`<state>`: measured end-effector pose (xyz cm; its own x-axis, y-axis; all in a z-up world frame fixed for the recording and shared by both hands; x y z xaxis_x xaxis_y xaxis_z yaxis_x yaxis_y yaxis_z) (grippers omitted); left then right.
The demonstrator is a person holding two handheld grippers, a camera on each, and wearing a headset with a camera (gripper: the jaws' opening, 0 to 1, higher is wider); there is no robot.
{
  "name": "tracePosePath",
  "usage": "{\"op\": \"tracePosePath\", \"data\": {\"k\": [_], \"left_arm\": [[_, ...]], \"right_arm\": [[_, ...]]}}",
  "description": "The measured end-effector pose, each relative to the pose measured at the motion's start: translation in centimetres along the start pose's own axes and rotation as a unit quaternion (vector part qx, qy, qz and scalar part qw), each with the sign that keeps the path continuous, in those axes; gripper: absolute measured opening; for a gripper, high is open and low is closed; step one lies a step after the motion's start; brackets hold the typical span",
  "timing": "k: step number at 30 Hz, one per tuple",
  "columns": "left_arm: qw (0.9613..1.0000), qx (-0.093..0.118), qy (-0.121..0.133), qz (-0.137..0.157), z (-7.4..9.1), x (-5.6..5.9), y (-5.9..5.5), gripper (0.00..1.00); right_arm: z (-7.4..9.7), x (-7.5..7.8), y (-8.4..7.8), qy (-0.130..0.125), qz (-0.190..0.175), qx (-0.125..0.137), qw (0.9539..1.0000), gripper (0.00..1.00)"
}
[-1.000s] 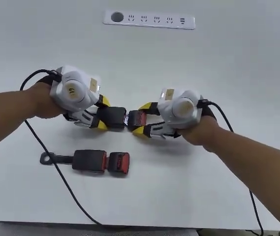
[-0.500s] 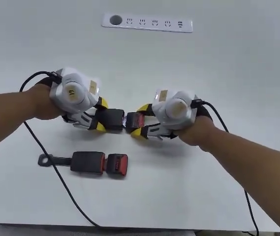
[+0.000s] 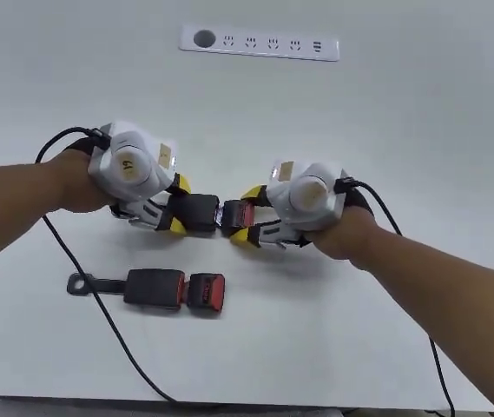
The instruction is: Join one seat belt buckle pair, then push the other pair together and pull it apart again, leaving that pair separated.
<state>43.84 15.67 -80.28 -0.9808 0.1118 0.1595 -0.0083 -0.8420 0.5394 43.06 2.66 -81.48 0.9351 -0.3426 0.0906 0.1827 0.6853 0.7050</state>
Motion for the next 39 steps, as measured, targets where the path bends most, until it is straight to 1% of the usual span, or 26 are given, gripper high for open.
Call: {"op": "tracePosePath", "data": {"k": [23,32,36,39], "left_arm": [[1.0,-0.001,0.0,0.007,0.1,0.1,-0.1,0.33],[0.9999,0.002,0.0,0.01,0.1,0.0,-0.1,0.34],[0.9999,0.003,0.0,0.01,0.1,0.1,0.0,0.34],[0.9999,0.003,0.001,0.012,0.1,0.1,0.0,0.34]], "right_arm": [[0.1,0.0,-0.1,-0.001,0.003,-0.003,1.0,0.35],[0.6,0.4,-0.7,0.003,0.003,-0.002,1.0,0.36],[1.2,0.8,-1.2,0.004,0.003,0.003,1.0,0.36],[1.3,0.8,-1.2,0.006,-0.004,0.009,0.9999,0.36]]}}
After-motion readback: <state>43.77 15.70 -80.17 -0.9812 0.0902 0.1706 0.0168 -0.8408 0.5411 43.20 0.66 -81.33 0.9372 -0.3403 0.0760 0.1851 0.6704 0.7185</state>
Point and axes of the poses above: the centre of the closed fingertips' face, and the gripper's own axes: z roughly backward along the fingers, x roughly to its right, y roughly out of its top, the point moved 6 cm from there along z, roughly backward along the fingers, and after that the axes turned 10 degrees about -y, right-handed, at the moved point
